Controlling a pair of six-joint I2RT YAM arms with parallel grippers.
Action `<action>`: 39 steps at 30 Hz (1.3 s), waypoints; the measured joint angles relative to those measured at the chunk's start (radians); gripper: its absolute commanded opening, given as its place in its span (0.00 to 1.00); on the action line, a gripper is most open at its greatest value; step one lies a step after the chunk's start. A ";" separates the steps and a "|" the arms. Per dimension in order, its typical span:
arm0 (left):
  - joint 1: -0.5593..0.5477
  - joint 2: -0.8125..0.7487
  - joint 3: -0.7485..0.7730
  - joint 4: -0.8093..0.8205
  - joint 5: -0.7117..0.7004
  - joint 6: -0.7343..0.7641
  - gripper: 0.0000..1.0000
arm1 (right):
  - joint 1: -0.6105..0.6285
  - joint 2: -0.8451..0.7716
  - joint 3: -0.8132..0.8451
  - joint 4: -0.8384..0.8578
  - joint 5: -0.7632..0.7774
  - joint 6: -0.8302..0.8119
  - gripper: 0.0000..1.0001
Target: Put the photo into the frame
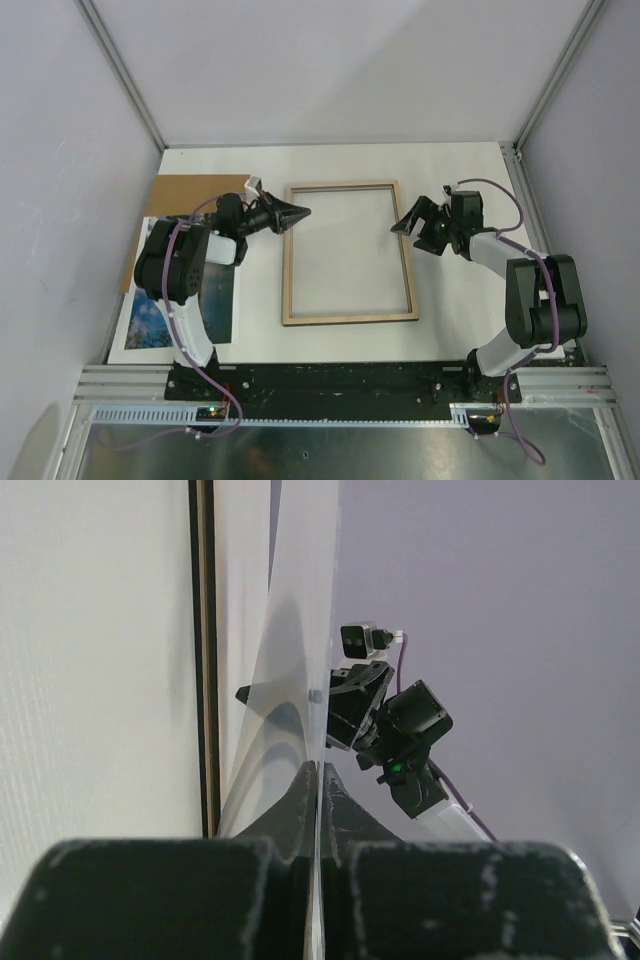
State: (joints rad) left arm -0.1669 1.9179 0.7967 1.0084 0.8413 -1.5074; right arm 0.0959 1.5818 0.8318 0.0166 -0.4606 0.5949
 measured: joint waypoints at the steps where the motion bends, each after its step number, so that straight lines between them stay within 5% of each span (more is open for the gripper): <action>1: 0.000 0.000 0.000 0.000 0.000 0.000 0.00 | 0.000 0.000 0.000 0.000 0.000 0.000 0.99; 39: -0.011 0.008 -0.025 0.008 0.000 0.037 0.00 | 0.003 0.000 0.000 0.000 0.000 0.000 0.99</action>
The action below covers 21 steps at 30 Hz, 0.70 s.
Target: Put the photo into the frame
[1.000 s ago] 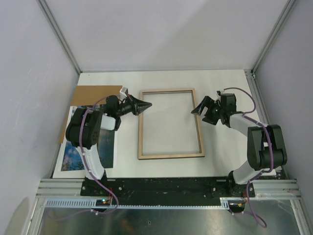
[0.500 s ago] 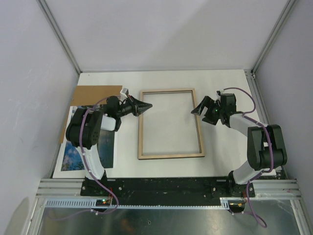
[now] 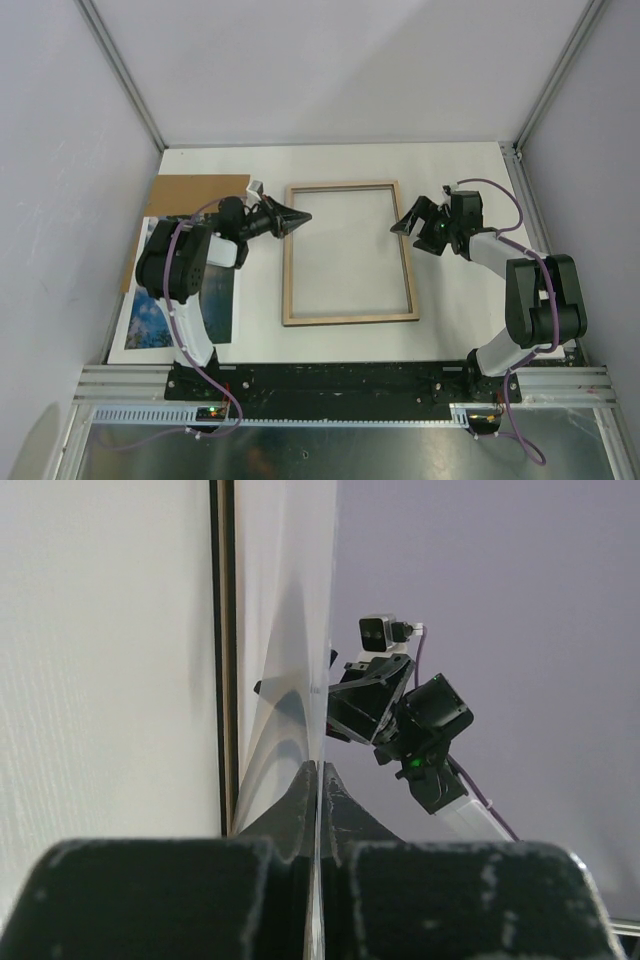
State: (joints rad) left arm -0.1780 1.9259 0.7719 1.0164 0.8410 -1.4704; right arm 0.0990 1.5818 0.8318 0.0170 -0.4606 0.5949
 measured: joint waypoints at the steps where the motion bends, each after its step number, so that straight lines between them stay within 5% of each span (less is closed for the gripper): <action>1: 0.000 0.003 0.000 0.000 0.000 0.003 0.00 | 0.000 0.000 0.000 0.000 0.000 0.000 0.99; 21: -0.007 0.090 0.060 -0.002 0.016 0.013 0.00 | 0.002 0.000 -0.007 0.018 -0.002 0.000 0.99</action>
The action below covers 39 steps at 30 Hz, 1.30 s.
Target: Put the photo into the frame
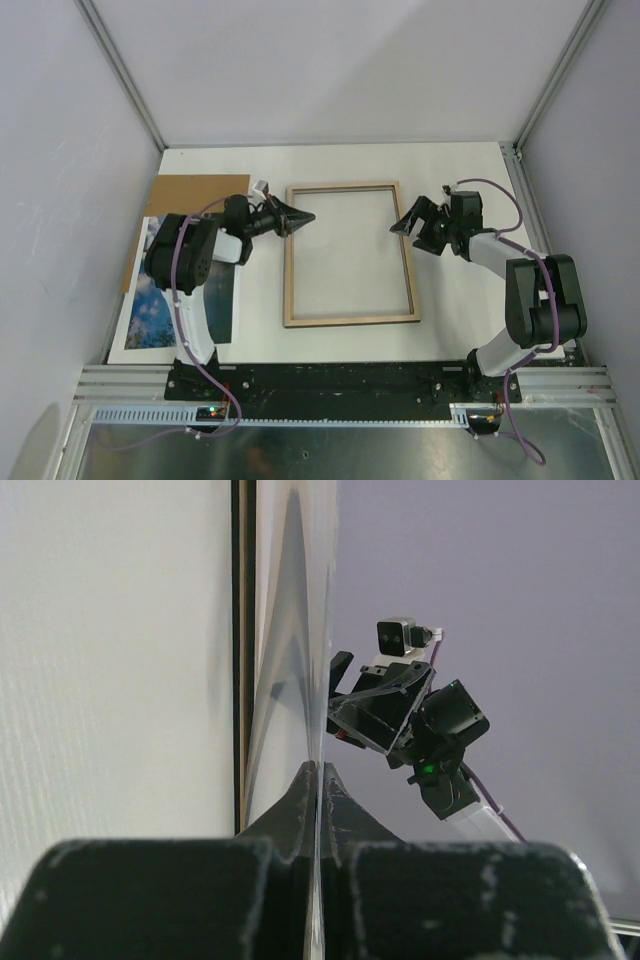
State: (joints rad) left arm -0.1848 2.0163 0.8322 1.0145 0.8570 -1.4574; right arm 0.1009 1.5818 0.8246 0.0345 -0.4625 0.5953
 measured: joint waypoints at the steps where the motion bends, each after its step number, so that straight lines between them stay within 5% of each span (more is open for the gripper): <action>1: -0.001 0.004 0.006 -0.001 0.002 0.000 0.00 | 0.000 0.000 0.000 0.001 0.000 0.000 0.99; 39: -0.011 0.095 0.087 -0.053 0.012 0.027 0.00 | 0.001 0.000 -0.007 0.032 -0.025 0.015 0.99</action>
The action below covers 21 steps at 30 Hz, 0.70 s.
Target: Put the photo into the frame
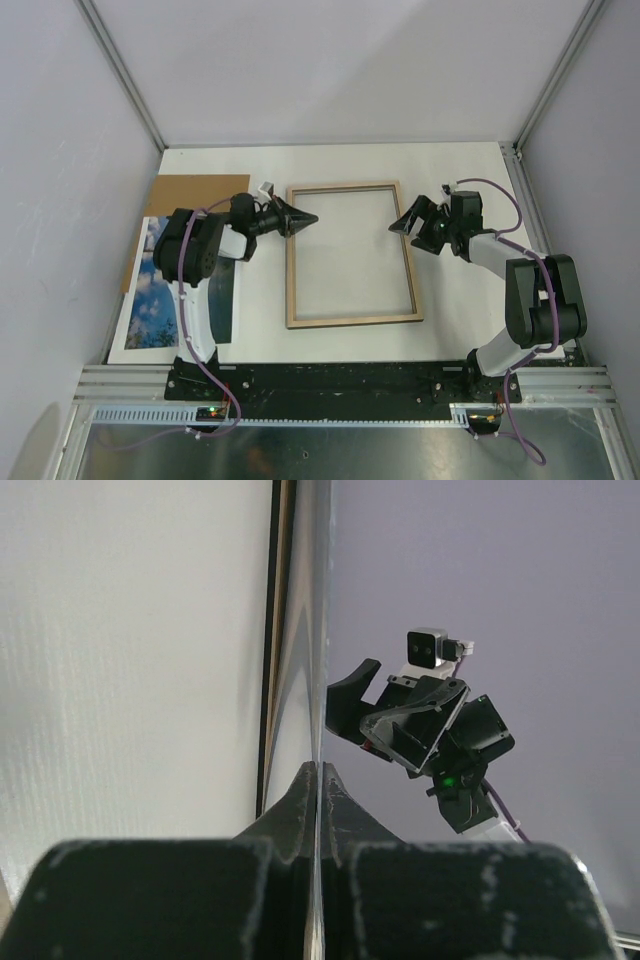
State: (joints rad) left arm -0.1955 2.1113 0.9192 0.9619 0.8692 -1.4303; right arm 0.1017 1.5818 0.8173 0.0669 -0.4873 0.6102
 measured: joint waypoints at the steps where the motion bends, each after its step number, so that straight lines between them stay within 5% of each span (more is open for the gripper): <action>1: 0.000 0.002 0.000 -0.001 0.000 0.000 0.00 | 0.000 0.000 0.000 0.000 0.000 0.000 0.99; 21: -0.002 0.021 0.014 -0.027 0.000 0.018 0.00 | 0.000 0.000 0.000 0.006 0.000 0.000 0.99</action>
State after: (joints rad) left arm -0.1970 2.1326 0.9337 0.9352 0.8692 -1.4120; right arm 0.1017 1.5818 0.8173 0.0727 -0.4873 0.6102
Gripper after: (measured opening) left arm 0.006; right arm 0.992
